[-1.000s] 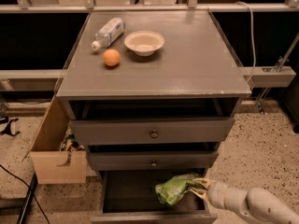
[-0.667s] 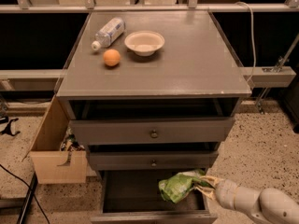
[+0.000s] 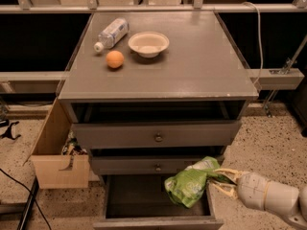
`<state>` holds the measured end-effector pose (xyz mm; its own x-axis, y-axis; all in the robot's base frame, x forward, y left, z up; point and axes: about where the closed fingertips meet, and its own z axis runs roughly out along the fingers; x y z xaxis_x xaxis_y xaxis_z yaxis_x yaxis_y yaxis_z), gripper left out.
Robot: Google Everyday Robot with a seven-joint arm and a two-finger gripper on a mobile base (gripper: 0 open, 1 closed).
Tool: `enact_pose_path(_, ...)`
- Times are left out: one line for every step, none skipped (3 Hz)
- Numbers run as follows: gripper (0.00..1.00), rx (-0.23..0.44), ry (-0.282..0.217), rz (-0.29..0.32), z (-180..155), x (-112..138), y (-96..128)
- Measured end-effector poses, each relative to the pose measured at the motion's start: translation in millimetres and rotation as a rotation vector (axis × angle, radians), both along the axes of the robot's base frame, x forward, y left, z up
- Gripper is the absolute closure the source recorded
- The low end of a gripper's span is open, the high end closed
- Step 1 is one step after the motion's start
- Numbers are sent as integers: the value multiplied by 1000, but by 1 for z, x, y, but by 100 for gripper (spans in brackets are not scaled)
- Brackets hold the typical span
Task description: Pick green rice chip bag from bottom drawer and place on counter
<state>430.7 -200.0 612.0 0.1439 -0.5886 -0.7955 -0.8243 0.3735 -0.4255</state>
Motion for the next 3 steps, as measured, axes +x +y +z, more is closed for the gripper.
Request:
enact_pose_path(100,6,-1,0,10,3,-1)
enact_pose_path(100,1,-26,11,47,7,-4)
enact_pose_path(100,-43,-129,23,150,17,-7)
